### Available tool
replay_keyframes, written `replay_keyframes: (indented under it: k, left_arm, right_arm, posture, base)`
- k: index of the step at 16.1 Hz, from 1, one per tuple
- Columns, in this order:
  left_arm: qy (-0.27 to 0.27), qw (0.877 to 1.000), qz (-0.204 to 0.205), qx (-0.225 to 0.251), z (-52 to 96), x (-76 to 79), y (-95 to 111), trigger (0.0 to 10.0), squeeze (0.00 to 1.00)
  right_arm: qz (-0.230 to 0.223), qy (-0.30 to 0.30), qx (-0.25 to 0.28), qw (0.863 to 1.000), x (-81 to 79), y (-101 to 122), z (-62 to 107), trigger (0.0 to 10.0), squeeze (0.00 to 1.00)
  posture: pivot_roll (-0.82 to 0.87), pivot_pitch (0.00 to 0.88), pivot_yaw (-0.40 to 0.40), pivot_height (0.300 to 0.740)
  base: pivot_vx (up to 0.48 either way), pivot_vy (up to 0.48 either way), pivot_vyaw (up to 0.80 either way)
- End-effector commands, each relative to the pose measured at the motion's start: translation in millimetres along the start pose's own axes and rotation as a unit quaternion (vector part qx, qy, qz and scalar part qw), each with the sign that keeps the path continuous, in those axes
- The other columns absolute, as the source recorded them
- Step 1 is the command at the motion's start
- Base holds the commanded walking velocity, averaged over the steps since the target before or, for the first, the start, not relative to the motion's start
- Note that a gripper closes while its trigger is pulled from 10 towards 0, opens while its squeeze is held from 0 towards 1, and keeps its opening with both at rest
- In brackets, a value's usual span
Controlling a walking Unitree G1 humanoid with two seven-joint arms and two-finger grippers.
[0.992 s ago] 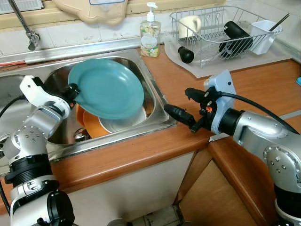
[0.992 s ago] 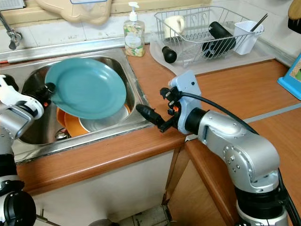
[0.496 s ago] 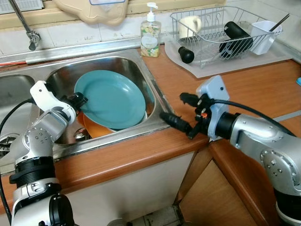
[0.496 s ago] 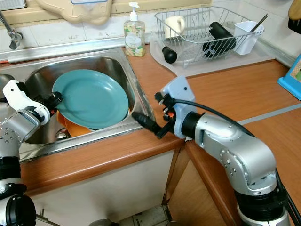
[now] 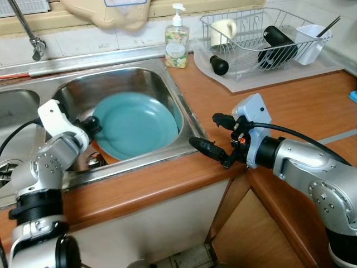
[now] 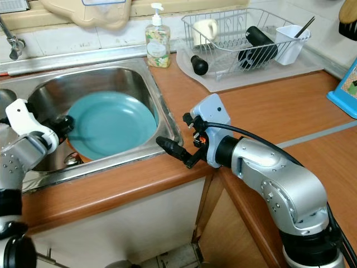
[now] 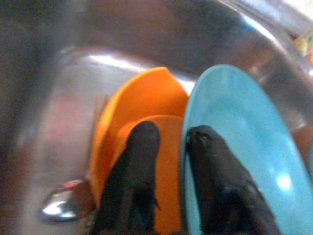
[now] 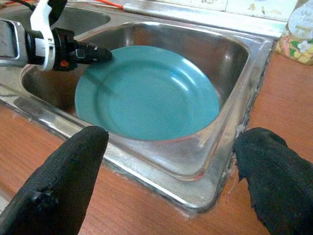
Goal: Kitchen organization
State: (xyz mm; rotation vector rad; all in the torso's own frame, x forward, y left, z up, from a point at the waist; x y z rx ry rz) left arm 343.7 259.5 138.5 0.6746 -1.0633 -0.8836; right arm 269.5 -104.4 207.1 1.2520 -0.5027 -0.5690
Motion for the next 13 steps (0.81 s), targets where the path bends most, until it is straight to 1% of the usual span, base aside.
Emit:
replay_keyframes:
  k: [1, 2, 3, 4, 5, 6, 7, 8, 9, 10, 11, 12, 13]
  left_arm:
    - [-0.001, 0.999, -0.028, 0.017, 3.3, 1.5, 8, 10.0, 1.00]
    - [-0.013, 0.998, -0.050, 0.032, 5.5, 5.0, 13, 10.0, 1.00]
    - [-0.013, 0.985, -0.142, 0.100, 13.4, 13.1, 31, 10.0, 1.00]
    - [-0.043, 0.977, -0.169, 0.122, 19.4, 24.6, 38, 10.0, 1.00]
    - [-0.049, 0.974, -0.177, 0.133, 21.6, 28.6, 41, 10.0, 1.00]
    - [-0.055, 0.964, -0.206, 0.159, 28.4, 40.2, 47, 10.0, 1.00]
    - [-0.048, 0.956, -0.232, 0.174, 34.8, 50.9, 49, 10.0, 1.00]
    - [-0.073, 0.953, -0.231, 0.184, 39.9, 62.4, 47, 10.0, 1.00]
    - [-0.103, 0.945, -0.233, 0.207, 47.4, 78.3, 43, 10.0, 1.00]
    - [-0.112, 0.942, -0.236, 0.210, 49.8, 83.8, 40, 10.0, 0.93]
    - [-0.133, 0.935, -0.248, 0.217, 56.1, 97.7, 29, 10.0, 0.00]
    - [-0.143, 0.934, -0.246, 0.217, 59.2, 105.4, 17, 10.0, 0.00]
    - [-0.140, 0.933, -0.260, 0.204, 59.2, 107.8, 4, 10.0, 0.00]
  right_arm:
    - [0.009, -0.002, 0.001, 1.000, -2.2, 1, 0.9, 10.0, 0.00]
    - [0.004, -0.007, 0.004, 1.000, -1.5, 0, 0.7, 10.0, 0.00]
    - [-0.022, -0.052, 0.029, 0.998, 6.7, 3, -1.4, 10.0, 1.00]
    - [-0.030, -0.082, 0.058, 0.995, 11.8, 8, -2.8, 10.0, 1.00]
    - [-0.030, -0.092, 0.066, 0.993, 13.3, 10, -3.2, 10.0, 1.00]
    - [-0.027, -0.117, 0.083, 0.989, 15.8, 13, -4.0, 10.0, 1.00]
    - [-0.031, -0.139, 0.098, 0.985, 16.5, 15, -4.6, 10.0, 1.00]
    - [-0.038, -0.150, 0.103, 0.983, 16.2, 15, -4.8, 10.0, 1.00]
    - [-0.041, -0.165, 0.104, 0.980, 15.7, 13, -4.8, 10.0, 1.00]
    - [-0.041, -0.175, 0.103, 0.978, 15.7, 12, -4.9, 10.0, 1.00]
    - [-0.044, -0.198, 0.103, 0.974, 14.3, 9, -5.3, 10.0, 1.00]
    - [-0.030, -0.234, 0.108, 0.966, 14.8, 7, -4.2, 10.0, 1.00]
    - [-0.032, -0.250, 0.106, 0.962, 14.1, 5, -4.0, 10.0, 1.00]
  posture:
    - [-0.12, 0.000, 0.049, 0.740]
    - [-0.12, 0.000, 0.048, 0.740]
    - [-0.12, 0.000, 0.048, 0.740]
    - [-0.12, 0.000, 0.047, 0.740]
    - [-0.12, 0.000, 0.047, 0.740]
    - [-0.12, 0.000, 0.048, 0.740]
    - [-0.12, 0.000, 0.051, 0.740]
    - [-0.12, 0.000, 0.052, 0.740]
    - [-0.12, 0.000, 0.050, 0.740]
    - [-0.12, 0.000, 0.050, 0.740]
    - [-0.11, 0.000, 0.051, 0.740]
    - [-0.12, 0.000, 0.053, 0.740]
    - [-0.12, 0.000, 0.056, 0.740]
  base:
    - [0.000, 0.000, 0.00]
    - [0.000, 0.000, 0.00]
    - [0.000, 0.000, 0.00]
    - [0.000, 0.000, 0.00]
    - [0.000, 0.000, 0.00]
    - [0.000, 0.000, 0.00]
    - [0.000, 0.000, 0.00]
    - [0.000, 0.000, 0.00]
    - [0.000, 0.000, 0.00]
    - [0.000, 0.000, 0.00]
    - [0.000, 0.000, 0.00]
    - [0.000, 0.000, 0.00]
    - [0.000, 0.000, 0.00]
Point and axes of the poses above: a point about 5 cm out from each wrist's last joint towards the gripper, its own z axis pointing back from the gripper into the wrist, its own y axis along the axis of the wrist's last joint, x = y × z, the point moved 2 cm from there along -z, pointing out of the wrist towards the gripper, and after that the axes turned 2 degrees about z, right-handed, at the moved point
